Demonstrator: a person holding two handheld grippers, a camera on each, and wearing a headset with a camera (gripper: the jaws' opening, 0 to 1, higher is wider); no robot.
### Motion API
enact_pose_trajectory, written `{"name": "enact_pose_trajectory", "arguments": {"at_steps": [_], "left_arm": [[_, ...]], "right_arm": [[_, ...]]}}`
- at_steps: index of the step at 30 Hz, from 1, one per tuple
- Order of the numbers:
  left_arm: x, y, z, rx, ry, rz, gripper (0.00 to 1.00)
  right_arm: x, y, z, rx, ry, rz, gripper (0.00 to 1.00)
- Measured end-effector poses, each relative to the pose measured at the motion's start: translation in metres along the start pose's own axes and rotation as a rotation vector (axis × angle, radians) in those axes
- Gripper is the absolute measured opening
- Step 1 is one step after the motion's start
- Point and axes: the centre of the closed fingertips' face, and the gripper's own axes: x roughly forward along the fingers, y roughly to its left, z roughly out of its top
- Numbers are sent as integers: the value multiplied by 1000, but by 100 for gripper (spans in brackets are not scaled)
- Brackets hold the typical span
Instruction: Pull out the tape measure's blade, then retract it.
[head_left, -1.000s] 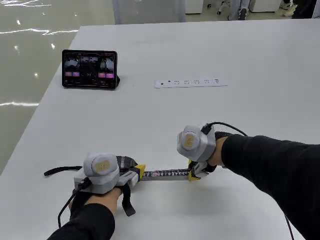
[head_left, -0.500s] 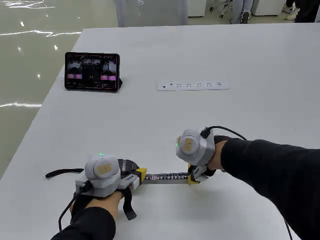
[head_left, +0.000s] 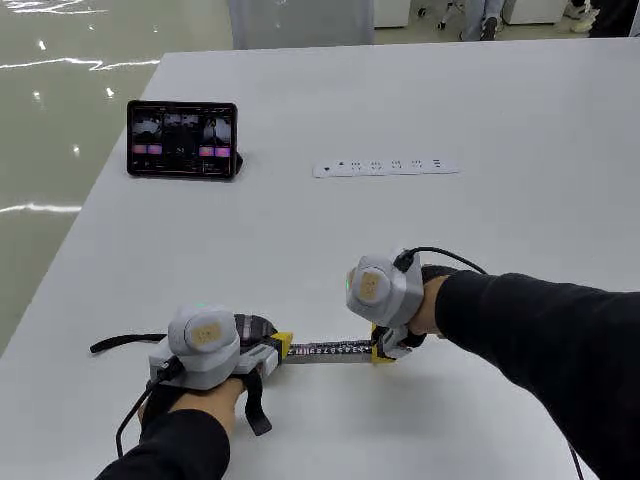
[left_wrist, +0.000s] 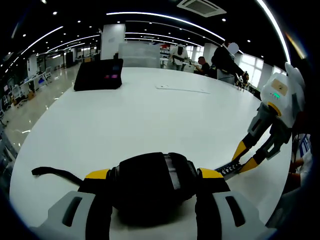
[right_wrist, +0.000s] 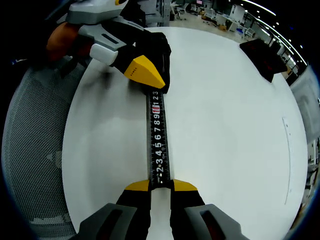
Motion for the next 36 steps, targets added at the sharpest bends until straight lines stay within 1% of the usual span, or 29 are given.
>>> {"name": "enact_pose_trajectory", "arguments": {"at_steps": [5, 9, 13, 20, 26, 36], "left_arm": [[0, 0, 0, 1, -1, 0, 64], [0, 0, 0, 2, -1, 0, 64], [0, 0, 0, 1, 1, 0, 64], [0, 0, 0, 0, -3, 0, 64], [1, 0, 0, 0, -3, -4, 64], [0, 0, 0, 0, -5, -4, 64]], "right_arm": [[0, 1, 2, -1, 4, 0, 10], [1, 0, 3, 24, -1, 0, 10], [1, 1, 4, 13, 1, -2, 10], [2, 0, 6, 26, -4, -4, 10], [2, 0, 8, 42, -24, -8, 10], [4, 0, 13, 38, -20, -6, 10]]}}
